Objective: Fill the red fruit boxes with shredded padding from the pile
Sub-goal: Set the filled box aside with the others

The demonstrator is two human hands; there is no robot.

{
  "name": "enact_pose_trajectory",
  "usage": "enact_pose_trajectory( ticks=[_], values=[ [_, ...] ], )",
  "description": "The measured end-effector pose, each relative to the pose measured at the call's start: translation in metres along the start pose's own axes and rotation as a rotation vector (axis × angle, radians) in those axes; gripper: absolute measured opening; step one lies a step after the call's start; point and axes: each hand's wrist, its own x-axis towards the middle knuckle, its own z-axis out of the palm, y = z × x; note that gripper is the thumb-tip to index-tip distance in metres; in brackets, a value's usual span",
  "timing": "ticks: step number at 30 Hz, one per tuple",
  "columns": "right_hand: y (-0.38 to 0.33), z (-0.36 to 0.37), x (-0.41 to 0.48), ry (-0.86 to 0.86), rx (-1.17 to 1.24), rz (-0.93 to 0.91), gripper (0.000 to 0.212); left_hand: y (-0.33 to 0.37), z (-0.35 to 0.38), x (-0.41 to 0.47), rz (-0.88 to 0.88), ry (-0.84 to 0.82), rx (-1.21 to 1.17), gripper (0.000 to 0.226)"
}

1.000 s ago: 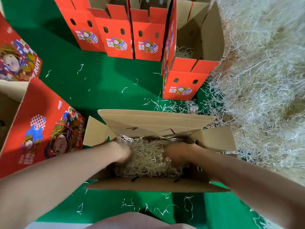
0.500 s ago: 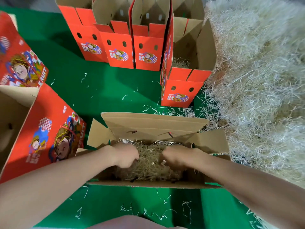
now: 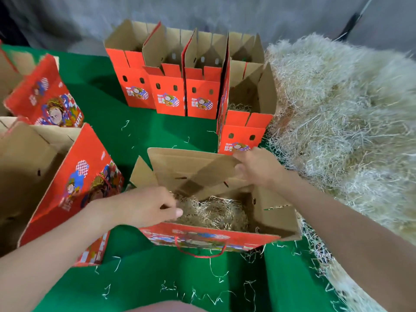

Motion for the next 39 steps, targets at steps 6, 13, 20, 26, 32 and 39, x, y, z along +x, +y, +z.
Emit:
enact_pose_trajectory(
  ticks=[6,13,20,26,32,39],
  values=[
    [-0.019,-0.005,0.019,0.073,0.168,0.132,0.007,-0.021,-0.024,-0.015,-0.246,0.552,0.16,0.034],
    [-0.064,-0.002,0.04,0.1,0.473,0.325,0.017,-0.029,-0.047,0.008,-0.287,0.761,-0.222,0.044],
    [-0.084,0.003,0.008,-0.12,0.527,-0.026,0.082,-0.032,-0.004,0.003,-0.332,0.707,-0.335,0.054],
    [-0.094,0.016,0.001,-0.222,0.197,-0.141,0.101,-0.045,0.003,0.007,-0.346,0.778,-0.333,0.042],
    [-0.105,0.016,0.03,0.009,0.23,0.033,0.037,-0.063,-0.016,0.018,-0.232,0.696,-0.518,0.059],
    [-0.091,0.01,0.076,-0.083,0.108,0.025,0.027,-0.08,-0.031,0.031,-0.081,0.288,-0.46,0.095]
  ],
)
